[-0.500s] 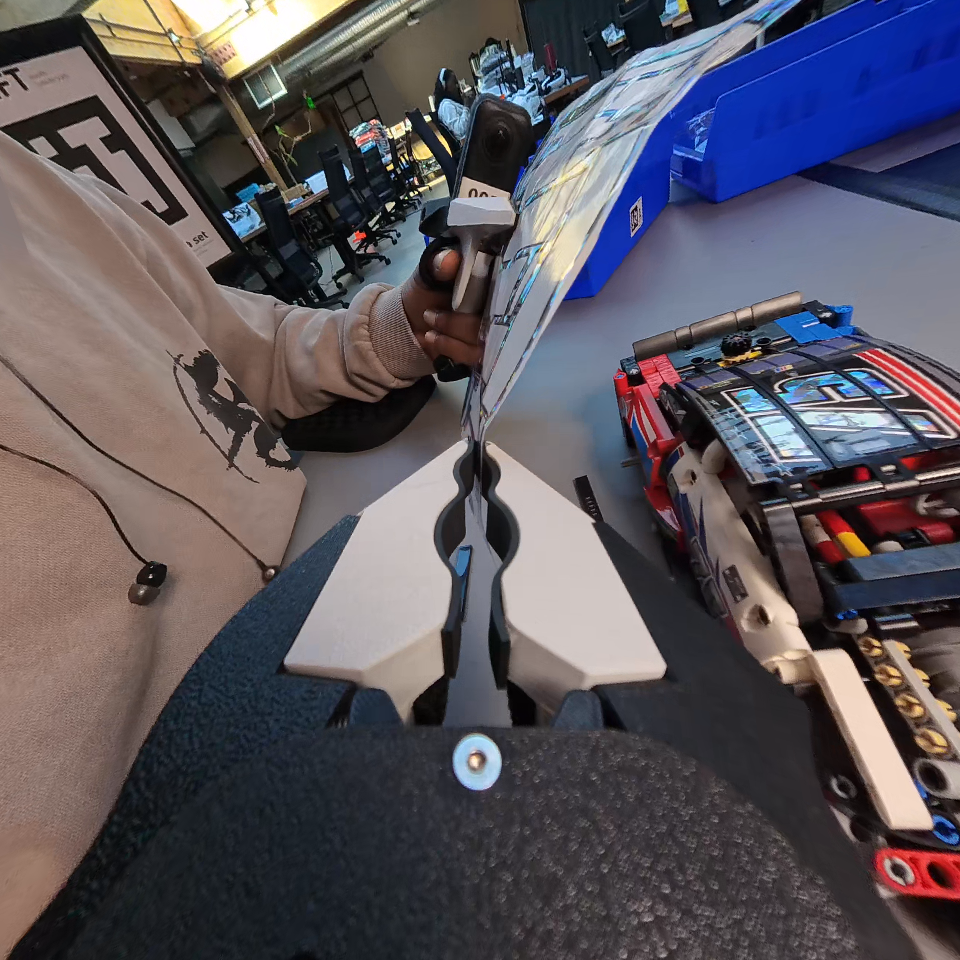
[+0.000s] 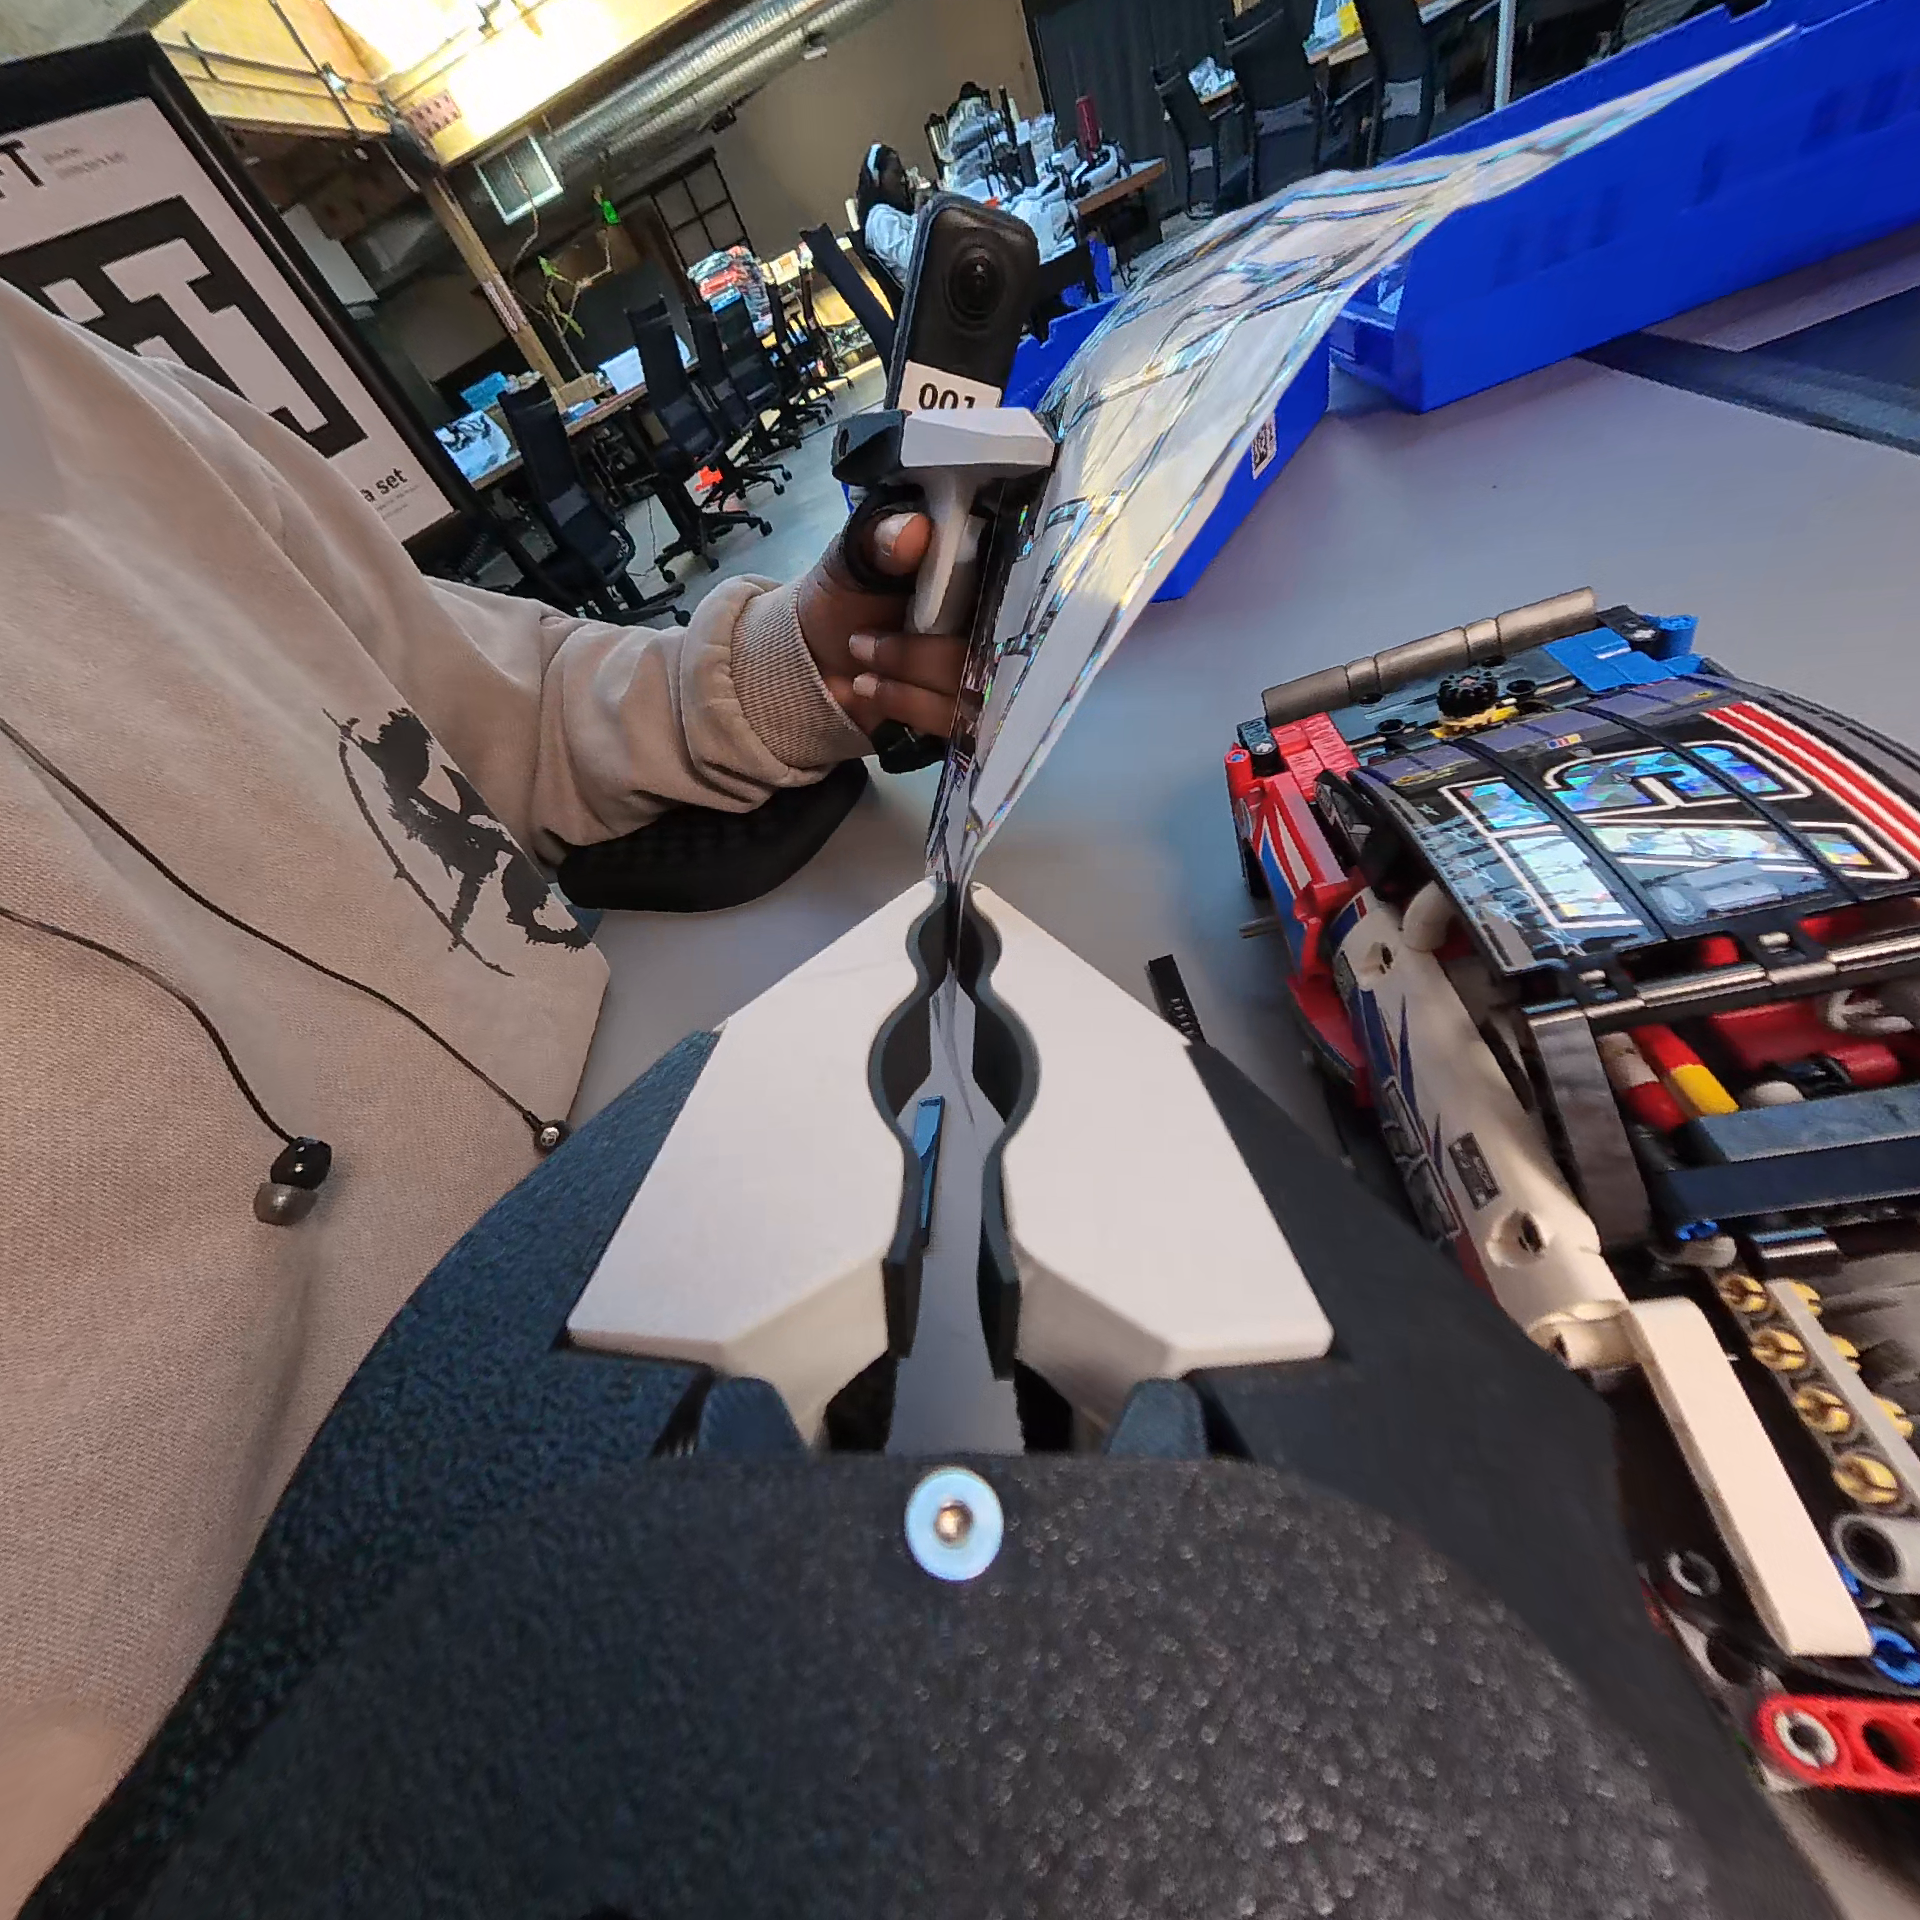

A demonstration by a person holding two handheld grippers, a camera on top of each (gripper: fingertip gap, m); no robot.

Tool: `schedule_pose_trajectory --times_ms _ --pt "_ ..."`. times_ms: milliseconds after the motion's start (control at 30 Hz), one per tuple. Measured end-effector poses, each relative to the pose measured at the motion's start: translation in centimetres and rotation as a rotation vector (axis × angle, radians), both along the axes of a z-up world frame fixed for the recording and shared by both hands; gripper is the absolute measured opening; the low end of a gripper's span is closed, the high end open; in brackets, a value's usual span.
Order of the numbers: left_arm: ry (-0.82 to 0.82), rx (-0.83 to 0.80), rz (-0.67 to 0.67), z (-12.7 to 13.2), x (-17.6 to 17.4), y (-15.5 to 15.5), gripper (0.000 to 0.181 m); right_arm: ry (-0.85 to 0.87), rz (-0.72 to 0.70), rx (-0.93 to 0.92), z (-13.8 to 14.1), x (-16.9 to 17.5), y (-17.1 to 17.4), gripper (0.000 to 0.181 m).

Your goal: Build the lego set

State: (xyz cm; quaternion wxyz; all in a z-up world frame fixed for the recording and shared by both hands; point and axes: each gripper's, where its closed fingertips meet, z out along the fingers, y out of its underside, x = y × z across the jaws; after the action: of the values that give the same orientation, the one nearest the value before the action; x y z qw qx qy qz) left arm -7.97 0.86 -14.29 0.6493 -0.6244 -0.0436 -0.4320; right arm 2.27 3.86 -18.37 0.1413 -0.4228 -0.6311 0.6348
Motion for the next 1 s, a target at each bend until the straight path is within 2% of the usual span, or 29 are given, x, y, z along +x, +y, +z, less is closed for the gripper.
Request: schedule_pose_trajectory --times_ms 300,1000 --pt "-0.049 0.002 0.064 -0.1 -1.9 0.2 0.001 -0.051 -0.018 0.037 -1.1 0.2 0.5 0.000" --pt "0.001 0.062 0.168 1.0 -3.1 -0.2 0.000 -0.128 -0.067 0.055 -2.5 1.6 1.9 0.000"
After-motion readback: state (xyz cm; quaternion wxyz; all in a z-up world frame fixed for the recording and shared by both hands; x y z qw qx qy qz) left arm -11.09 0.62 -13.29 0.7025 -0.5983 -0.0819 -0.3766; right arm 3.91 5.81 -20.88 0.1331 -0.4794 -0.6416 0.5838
